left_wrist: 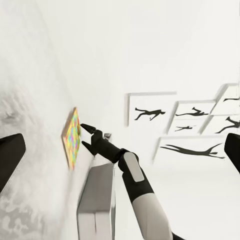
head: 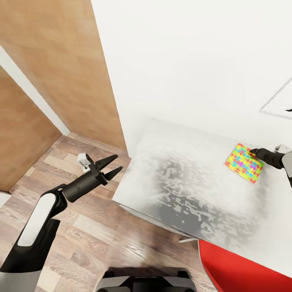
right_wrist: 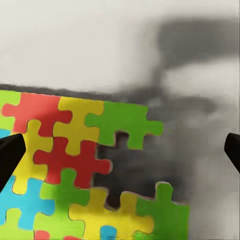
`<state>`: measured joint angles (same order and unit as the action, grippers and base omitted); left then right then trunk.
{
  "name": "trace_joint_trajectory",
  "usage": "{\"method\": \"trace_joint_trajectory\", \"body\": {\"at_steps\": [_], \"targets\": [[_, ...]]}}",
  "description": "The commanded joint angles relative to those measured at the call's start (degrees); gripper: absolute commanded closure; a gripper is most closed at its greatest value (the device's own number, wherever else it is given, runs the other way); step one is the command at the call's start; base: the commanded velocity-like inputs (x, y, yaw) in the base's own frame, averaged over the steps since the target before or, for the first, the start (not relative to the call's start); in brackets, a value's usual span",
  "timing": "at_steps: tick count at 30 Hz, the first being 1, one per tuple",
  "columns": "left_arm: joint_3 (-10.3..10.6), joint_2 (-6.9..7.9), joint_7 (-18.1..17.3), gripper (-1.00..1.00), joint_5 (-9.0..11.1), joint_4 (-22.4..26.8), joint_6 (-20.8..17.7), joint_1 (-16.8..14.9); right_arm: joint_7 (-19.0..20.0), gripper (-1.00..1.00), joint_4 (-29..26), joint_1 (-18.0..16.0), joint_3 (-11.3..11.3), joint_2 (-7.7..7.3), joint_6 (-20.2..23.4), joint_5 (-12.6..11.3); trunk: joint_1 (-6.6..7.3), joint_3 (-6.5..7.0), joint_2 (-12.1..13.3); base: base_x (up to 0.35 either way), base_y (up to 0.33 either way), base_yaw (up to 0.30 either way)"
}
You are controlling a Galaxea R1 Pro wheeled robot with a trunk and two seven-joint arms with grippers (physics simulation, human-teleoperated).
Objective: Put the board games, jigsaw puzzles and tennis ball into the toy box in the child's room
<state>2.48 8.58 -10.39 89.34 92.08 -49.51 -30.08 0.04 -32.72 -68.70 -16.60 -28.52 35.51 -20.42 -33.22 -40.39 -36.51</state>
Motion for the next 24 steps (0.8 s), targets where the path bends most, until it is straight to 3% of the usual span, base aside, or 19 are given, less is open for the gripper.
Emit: {"method": "trace_joint_trajectory", "body": {"at_steps": [1,10,24], "targets": [[0.1,0.02,-0.3,-1.0,-0.2,-0.1,-0.1,-0.1,0.1,-1.0,2.8,0.0,-0.1,0.04,0.3,-0.8,-0.03,-0.03,0.0,0.0,0.0,0.255],[0.1,0.03,-0.3,-1.0,-0.2,-0.1,-0.1,-0.1,0.2,-1.0,2.7,0.0,-0.1,0.01,0.3,-0.8,-0.03,0.12,0.0,0.0,0.0,0.21],[0.1,0.05,-0.3,-1.0,-0.2,-0.1,-0.1,-0.1,0.2,-1.0,2.6,0.0,-0.1,-0.1,0.4,-0.8,-0.03,0.15,0.0,-0.001,0.0,0.037]]}}
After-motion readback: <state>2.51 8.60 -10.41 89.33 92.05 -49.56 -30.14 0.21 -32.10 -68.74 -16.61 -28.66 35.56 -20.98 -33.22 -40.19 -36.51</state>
